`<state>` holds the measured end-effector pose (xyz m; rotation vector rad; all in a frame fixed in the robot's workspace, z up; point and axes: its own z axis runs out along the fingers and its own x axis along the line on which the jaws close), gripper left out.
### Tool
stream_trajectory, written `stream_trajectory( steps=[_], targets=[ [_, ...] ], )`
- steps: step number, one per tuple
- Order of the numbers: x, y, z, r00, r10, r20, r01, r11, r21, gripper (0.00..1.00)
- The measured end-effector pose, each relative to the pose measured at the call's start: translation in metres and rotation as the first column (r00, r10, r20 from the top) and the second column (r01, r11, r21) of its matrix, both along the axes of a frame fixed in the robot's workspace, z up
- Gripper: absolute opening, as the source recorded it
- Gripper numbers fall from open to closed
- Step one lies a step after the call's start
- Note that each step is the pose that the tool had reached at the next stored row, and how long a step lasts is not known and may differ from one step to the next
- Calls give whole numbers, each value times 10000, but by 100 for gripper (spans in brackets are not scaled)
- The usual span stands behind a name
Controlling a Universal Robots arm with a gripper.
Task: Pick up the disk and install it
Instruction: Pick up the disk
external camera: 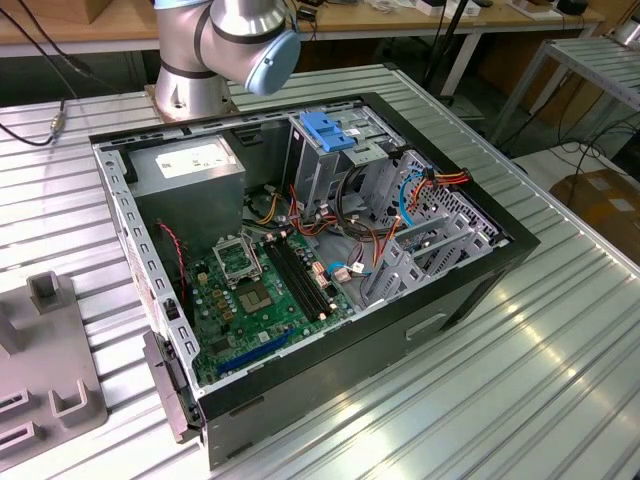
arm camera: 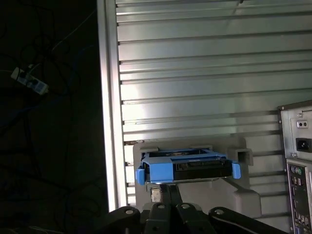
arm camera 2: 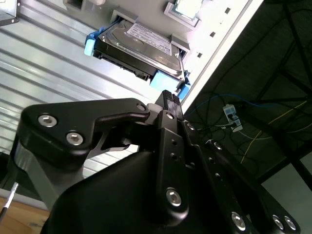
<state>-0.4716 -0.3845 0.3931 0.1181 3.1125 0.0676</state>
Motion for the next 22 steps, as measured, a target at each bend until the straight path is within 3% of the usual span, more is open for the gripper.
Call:
stream_trajectory(
  steps=[11,15,18,20,22],
  targets=[
    [-4,0,0,10000,7,0,-7,10000,0,10],
    [-5,1,0,9994,346,0,-346,9994,0,10],
    [-4,0,0,9954,960,1,-960,9954,0,10],
    [-4,0,0,9902,1396,1,-1396,9902,0,10],
    [-4,0,0,9809,1945,1,-1945,9809,0,10]
  ],
)
